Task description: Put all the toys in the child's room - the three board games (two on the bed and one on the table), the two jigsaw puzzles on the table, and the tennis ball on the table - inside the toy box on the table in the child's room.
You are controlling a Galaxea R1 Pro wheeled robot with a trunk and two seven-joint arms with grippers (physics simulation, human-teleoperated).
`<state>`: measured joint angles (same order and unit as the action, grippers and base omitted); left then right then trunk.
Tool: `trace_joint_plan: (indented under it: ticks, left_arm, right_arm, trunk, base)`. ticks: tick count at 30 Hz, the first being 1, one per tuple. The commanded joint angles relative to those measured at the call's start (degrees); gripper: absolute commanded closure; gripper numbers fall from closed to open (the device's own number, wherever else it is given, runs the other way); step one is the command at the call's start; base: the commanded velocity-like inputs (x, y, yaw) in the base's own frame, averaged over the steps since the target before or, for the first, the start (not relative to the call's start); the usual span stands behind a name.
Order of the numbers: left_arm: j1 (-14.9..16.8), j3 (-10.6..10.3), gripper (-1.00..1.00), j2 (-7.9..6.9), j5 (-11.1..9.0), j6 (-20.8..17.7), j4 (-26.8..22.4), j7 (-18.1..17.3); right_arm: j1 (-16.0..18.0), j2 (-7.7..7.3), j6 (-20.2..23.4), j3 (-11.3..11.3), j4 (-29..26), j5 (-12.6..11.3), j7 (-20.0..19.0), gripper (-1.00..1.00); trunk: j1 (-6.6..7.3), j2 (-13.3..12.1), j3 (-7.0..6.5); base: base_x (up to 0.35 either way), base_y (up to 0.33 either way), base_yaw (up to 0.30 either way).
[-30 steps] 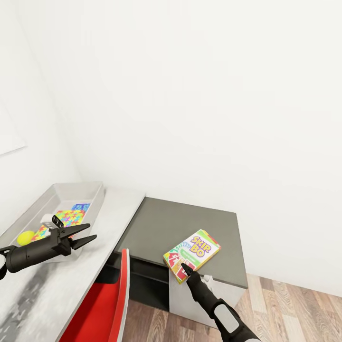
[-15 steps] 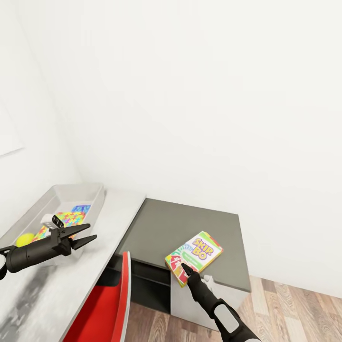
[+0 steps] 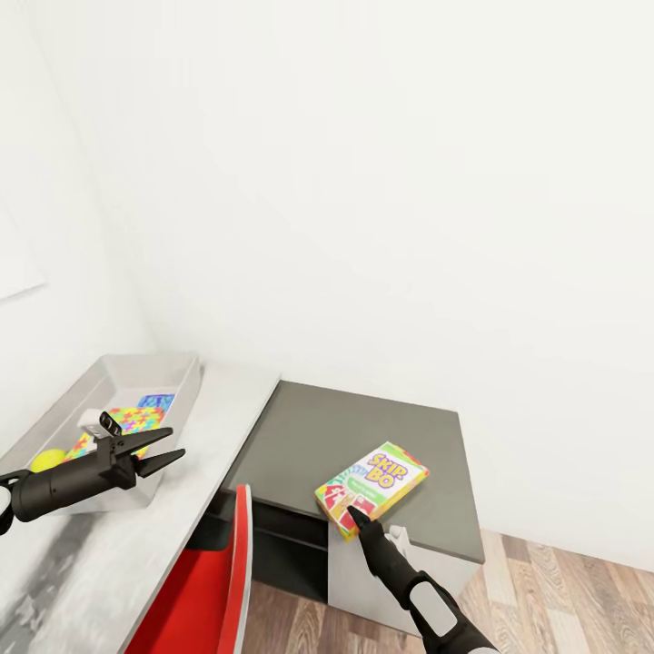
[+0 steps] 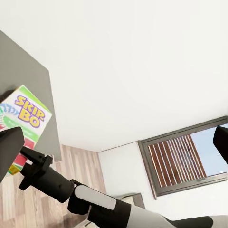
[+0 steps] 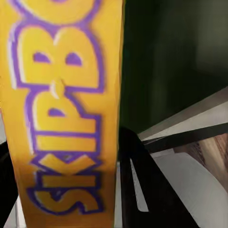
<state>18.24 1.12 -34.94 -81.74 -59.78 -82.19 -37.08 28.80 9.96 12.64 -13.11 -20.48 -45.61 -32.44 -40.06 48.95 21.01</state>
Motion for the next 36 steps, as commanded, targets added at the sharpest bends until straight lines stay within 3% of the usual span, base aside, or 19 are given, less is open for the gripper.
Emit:
trace_joint_plan:
  ticks: [1,10,13,16,17,20,27,28,30,36]
  left_arm:
    - [0.0,0.0,-1.00,-0.05,0.2,-0.2,0.0,-0.3]
    - [0.1,-0.1,-1.00,-0.15,0.1,-0.2,0.0,-0.5]
    - [0.1,-0.1,-1.00,-0.18,0.1,-0.2,0.0,-0.5]
    - [0.1,-0.2,-1.00,-0.20,0.1,-0.2,-0.1,-0.5]
    - [0.1,-0.1,-1.00,-0.25,0.1,-0.2,-0.1,-0.5]
    - [0.1,0.0,-1.00,-0.32,0.2,-0.2,-0.1,-0.5]
    - [0.1,0.0,-1.00,-1.56,0.1,-0.2,-0.1,-0.5]
    - [0.1,0.0,-1.00,-1.78,0.1,-0.2,-0.1,-0.5]
    - [0.1,-0.1,-1.00,-2.44,0.1,-0.2,-0.1,-0.5]
    - [0.1,-0.1,-1.00,-2.87,0.1,-0.2,-0.1,-0.5]
  right_arm:
    - [0.0,0.04,0.5,-0.2,0.0,-0.4,-0.2,1.00]
    - [0.1,0.04,0.5,0.2,-0.5,-0.3,-0.8,1.00]
    - [0.3,0.04,0.5,2.8,-2.0,-0.1,-0.9,1.00]
    - [0.3,0.04,1.8,7.6,-6.0,-0.2,-0.8,1.00]
    - [0.4,0.04,3.5,10.7,-8.7,-0.2,-0.5,1.00]
    - [0.4,0.04,6.8,14.5,-13.2,-0.1,-0.2,1.00]
    - [0.2,0.04,14.7,19.2,-23.7,0.1,-0.9,1.00]
    - [0.0,0.04,15.1,19.4,-24.2,0.1,-1.1,1.00]
    - [-0.4,-1.45,16.1,20.0,-26.0,0.0,-2.4,1.00]
    - [-0.6,-2.81,16.4,20.2,-28.5,0.1,-6.0,1.00]
  trunk:
    - [0.22,-0.4,-0.12]
    - [2.19,-4.0,-1.73]
    - [2.85,-5.2,-2.27]
    - [3.51,-6.4,-2.81]
    - [3.73,-6.8,-2.99]
    - [4.39,-8.0,-3.53]
    - [5.93,-10.8,-4.78]
    - [6.15,-11.2,-4.96]
    - [6.59,-12.0,-5.32]
    - [7.91,-14.4,-6.40]
  base:
    - [0.000,0.000,0.000]
    - [0.000,0.000,0.000]
    - [0.000,0.000,0.000]
    - [0.000,0.000,0.000]
    - [0.000,0.000,0.000]
    - [0.000,0.000,0.000]
    - [-0.016,0.000,0.000]
    - [-0.114,0.000,0.000]
    - [-0.206,0.000,0.000]
    - [-0.175,0.000,0.000]
